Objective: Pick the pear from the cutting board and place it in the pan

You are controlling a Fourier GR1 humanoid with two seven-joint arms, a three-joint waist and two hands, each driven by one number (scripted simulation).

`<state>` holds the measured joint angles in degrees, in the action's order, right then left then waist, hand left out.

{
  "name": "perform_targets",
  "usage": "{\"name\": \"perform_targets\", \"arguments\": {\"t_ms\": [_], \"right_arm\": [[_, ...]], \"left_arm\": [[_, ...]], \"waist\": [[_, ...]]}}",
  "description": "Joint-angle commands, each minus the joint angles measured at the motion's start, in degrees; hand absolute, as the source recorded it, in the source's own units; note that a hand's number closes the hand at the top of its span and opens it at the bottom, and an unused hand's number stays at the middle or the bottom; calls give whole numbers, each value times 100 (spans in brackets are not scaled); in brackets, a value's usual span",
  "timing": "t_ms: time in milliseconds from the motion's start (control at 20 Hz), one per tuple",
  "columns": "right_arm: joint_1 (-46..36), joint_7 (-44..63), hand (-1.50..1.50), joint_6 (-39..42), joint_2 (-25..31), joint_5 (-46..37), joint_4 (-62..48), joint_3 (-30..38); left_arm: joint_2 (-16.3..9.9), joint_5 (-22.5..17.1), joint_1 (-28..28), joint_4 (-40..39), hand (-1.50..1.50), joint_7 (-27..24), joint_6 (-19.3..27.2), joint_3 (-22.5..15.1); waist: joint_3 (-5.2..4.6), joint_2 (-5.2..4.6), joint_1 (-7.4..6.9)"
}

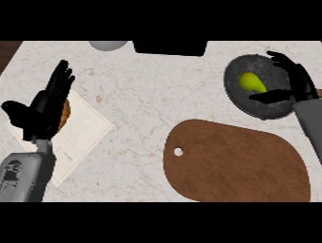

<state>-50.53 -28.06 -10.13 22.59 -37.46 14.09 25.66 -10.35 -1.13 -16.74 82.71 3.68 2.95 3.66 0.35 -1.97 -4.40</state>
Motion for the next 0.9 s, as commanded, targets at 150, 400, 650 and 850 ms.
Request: {"name": "perform_targets", "arguments": {"t_ms": [150, 400, 650, 850], "right_arm": [[68, -918, -150, 489, 81, 1010, -9, 897], [678, -1552, -150, 2163, 597, 1285, -141, 958], [1231, -1820, -150, 3454, 1169, 1497, 204, 885], [1796, -1919, -150, 3834, 1321, 1728, 789, 811]], "left_arm": [[109, 193, -101, -2, 0, 190, 269, -60], [67, 75, 503, -20, 0, -224, 44, 20], [-21, 110, 643, 189, 0, -96, 151, 158], [-178, -85, 629, 220, 0, 43, -50, 336]], "waist": [[-11, 104, 250], [-27, 171, 388], [-38, 238, 514], [-42, 240, 522]]}}
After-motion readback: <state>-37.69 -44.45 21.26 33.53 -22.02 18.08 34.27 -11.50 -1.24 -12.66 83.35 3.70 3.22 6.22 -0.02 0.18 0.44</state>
